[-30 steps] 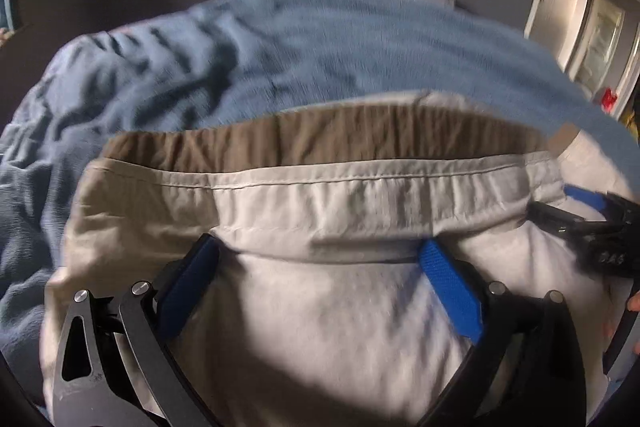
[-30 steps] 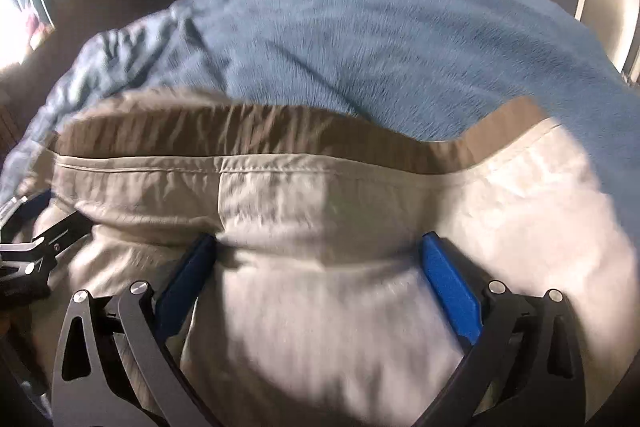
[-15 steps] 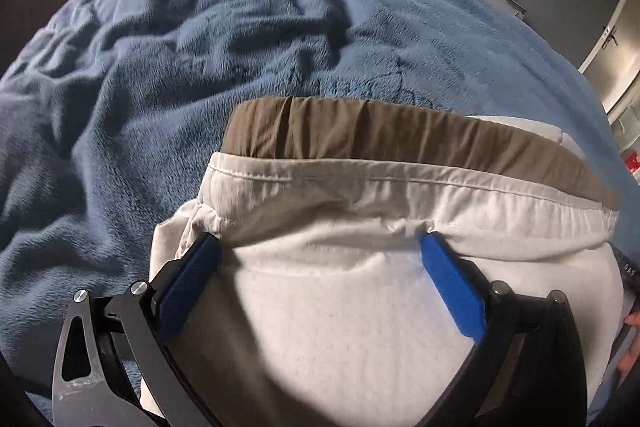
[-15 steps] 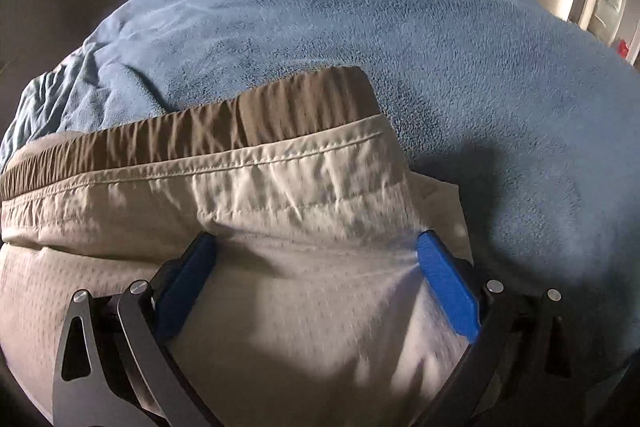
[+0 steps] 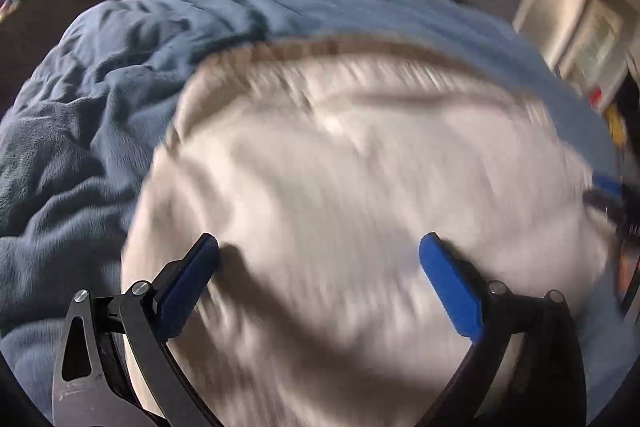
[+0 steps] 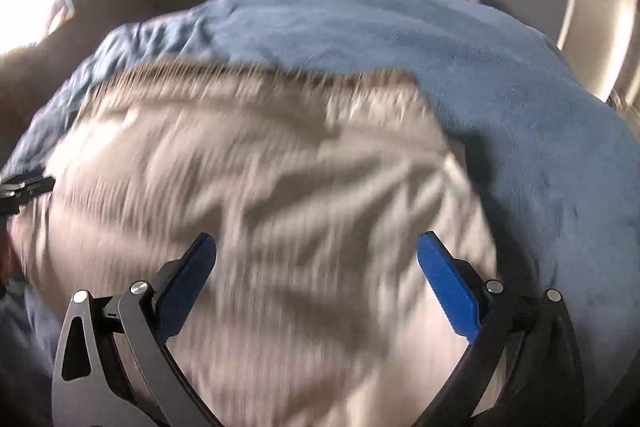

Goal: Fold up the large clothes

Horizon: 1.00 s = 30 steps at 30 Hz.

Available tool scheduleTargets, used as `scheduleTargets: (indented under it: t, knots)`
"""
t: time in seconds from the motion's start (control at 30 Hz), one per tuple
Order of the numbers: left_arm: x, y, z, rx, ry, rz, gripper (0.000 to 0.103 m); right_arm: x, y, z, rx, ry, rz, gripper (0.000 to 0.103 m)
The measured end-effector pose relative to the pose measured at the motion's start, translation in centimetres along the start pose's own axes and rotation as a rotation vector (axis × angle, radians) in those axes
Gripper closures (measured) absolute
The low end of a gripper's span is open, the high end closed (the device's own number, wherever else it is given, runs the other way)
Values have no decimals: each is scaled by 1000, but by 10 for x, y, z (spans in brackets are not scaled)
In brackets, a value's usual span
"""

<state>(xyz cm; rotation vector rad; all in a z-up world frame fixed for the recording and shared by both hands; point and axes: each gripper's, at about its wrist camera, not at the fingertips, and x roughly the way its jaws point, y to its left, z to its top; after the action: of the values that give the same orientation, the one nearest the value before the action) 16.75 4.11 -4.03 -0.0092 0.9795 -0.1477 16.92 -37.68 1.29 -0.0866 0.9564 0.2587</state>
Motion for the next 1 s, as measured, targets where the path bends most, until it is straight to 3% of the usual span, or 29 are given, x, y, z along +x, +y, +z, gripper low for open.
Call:
scheduleTargets:
  t: [0.1,0.3,0.53,0.73,0.8,0.9,1.0]
  knots:
    - [2,-7,-22,20,54,9,6,1,-3,-37,-16,94,-53,7]
    - [6,-11,-37,56,80,33,5,-4,-9,-58,1,141,-92,7]
    - [-14,24,-8,-33,-32,-26,6,-31,-59,-23,154,-32,-5,8]
    - [1,76,35,-36,-50,38,7,11,-114,21,150,40,-35,8]
    - [14,92,42,-59,-25,7,11,28,-127,34,143,55,-49,10]
    - [43,113,48,-66,34,-6,14,54,-137,44,149,89,10,21]
    - [61,130,47,-111,55,-56,14,71,-139,48,113,121,37,23]
